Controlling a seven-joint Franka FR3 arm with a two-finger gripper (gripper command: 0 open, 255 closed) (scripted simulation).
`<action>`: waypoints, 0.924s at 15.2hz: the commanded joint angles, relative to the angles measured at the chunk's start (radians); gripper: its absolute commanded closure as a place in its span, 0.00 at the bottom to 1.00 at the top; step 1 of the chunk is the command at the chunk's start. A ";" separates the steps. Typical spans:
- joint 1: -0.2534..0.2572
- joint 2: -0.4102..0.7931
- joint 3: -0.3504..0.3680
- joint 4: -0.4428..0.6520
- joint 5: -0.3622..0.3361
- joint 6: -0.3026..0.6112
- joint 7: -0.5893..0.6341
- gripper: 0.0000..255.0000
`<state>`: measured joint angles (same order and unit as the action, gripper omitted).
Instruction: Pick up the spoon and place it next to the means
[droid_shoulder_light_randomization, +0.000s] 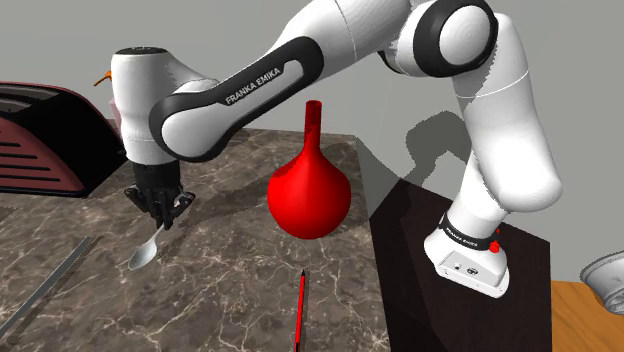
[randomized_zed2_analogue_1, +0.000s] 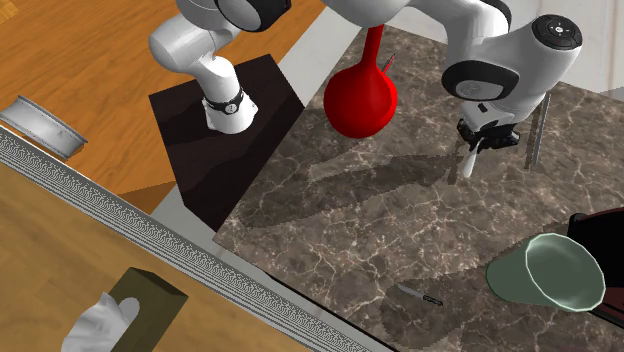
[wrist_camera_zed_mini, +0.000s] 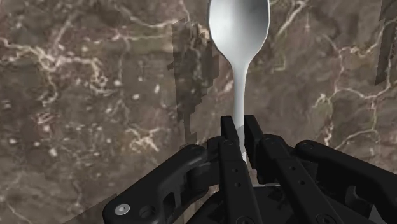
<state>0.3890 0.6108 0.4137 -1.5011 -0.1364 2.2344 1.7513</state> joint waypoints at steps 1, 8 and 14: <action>0.001 0.007 -0.002 -0.001 -0.002 0.008 0.000 1.00; 0.001 0.007 -0.002 -0.001 -0.002 0.008 0.000 1.00; 0.001 0.007 -0.002 -0.001 -0.002 0.008 0.000 0.00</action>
<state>0.3899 0.6177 0.4119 -1.5019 -0.1386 2.2424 1.7511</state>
